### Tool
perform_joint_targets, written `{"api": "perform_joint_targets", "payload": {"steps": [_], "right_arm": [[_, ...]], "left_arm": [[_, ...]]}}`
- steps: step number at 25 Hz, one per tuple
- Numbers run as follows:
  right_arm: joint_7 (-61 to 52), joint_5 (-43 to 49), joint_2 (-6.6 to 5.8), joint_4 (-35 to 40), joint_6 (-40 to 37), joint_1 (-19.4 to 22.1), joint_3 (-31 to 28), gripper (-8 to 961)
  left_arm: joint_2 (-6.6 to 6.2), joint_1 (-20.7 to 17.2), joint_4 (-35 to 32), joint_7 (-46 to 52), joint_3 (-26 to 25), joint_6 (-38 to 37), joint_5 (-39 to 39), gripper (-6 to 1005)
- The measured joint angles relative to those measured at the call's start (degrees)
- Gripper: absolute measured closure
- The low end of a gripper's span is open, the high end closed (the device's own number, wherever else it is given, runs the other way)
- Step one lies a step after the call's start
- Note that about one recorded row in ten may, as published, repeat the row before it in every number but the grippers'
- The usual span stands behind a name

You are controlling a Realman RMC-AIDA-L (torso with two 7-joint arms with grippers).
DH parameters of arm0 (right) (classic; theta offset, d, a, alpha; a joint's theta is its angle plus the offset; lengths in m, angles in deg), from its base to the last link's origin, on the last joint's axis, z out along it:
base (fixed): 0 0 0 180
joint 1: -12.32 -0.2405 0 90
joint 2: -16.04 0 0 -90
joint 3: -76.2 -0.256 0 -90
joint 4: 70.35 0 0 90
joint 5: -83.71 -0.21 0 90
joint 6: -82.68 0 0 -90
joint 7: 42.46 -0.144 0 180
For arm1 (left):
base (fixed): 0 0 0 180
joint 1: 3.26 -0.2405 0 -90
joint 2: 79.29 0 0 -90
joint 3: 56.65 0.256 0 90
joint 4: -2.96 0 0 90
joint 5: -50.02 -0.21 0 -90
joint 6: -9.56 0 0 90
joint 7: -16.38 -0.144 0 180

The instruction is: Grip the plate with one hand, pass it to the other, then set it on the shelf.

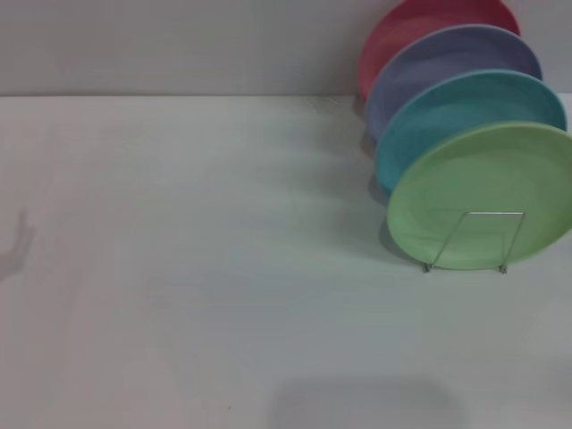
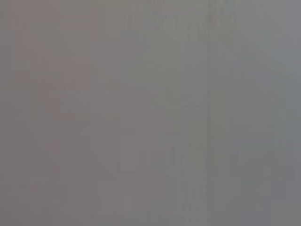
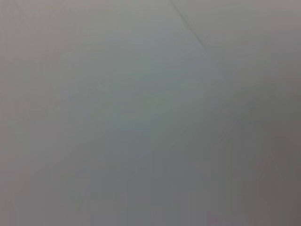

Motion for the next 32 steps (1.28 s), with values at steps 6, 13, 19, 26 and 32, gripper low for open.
{"api": "perform_joint_targets", "payload": {"steps": [6,13,19,26,32], "right_arm": [[1.85,-0.05,0.11,-1.56,-0.39,-0.41,-1.55,453],[1.88,0.00,0.17,-1.90,-0.81,0.96,-2.11,454],[2.08,1.36,0.02,-1.70,-1.01,1.87,-1.62,456],[7.69,3.58,0.01,-2.69,0.25,-0.29,-1.57,457],[10.12,3.52,-0.02,-3.53,2.69,-2.73,-1.81,456]], "left_arm": [[0.08,1.75,-1.85,-0.41,-0.17,0.43,0.16,155],[0.13,3.64,-2.67,-0.60,-1.23,1.12,0.23,155],[0.02,4.00,-2.74,-0.53,-1.46,1.15,-0.01,155],[0.09,3.66,-2.27,-0.07,-1.06,0.87,-0.83,155],[0.24,3.40,-2.36,0.05,-1.00,1.26,-2.98,155]]}}
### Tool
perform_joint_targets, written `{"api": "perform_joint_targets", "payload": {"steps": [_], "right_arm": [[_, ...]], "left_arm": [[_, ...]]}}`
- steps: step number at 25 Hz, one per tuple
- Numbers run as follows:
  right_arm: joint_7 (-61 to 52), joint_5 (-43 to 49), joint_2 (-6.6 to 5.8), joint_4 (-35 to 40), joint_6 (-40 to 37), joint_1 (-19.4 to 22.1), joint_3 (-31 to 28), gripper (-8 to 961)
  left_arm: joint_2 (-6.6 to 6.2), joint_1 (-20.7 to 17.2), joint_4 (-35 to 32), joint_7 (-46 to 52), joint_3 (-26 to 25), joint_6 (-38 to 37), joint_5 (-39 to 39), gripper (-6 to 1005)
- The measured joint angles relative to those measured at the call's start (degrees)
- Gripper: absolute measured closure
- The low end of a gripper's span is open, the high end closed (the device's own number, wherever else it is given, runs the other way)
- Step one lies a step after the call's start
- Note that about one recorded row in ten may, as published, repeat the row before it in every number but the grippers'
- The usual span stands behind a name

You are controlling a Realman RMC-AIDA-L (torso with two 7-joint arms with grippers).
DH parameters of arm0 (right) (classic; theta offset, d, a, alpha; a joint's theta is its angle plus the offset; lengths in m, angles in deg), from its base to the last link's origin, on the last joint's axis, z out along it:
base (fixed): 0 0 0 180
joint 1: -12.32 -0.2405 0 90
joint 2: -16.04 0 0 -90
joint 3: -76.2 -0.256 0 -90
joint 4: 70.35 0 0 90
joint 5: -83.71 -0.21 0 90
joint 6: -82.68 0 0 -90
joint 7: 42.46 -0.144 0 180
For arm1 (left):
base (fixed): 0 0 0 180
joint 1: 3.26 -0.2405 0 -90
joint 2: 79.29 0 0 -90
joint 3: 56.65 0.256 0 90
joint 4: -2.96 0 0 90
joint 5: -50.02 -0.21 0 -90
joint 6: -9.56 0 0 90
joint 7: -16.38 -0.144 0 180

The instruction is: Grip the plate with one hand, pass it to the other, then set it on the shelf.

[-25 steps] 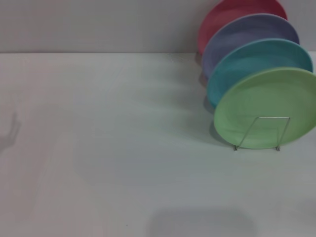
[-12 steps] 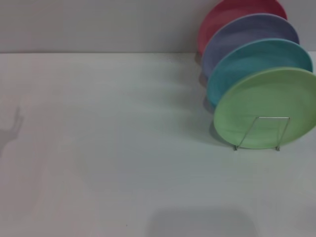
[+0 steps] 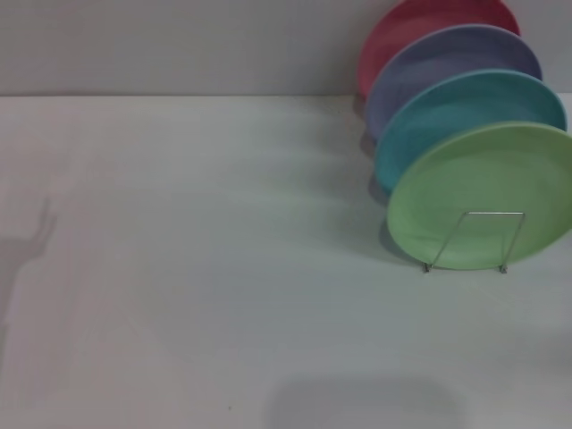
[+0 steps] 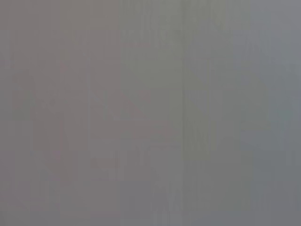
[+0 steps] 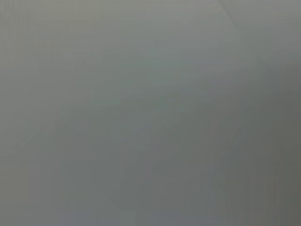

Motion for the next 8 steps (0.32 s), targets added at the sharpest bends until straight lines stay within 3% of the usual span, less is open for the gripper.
{"api": "perform_joint_targets", "payload": {"steps": [8], "right_arm": [[0.06,0.03,0.17,-0.03,-1.77,0.11,0.11,456]], "left_arm": [[0.11,0.03,0.22,-0.29,-0.07,0.99,-0.31,155]]}}
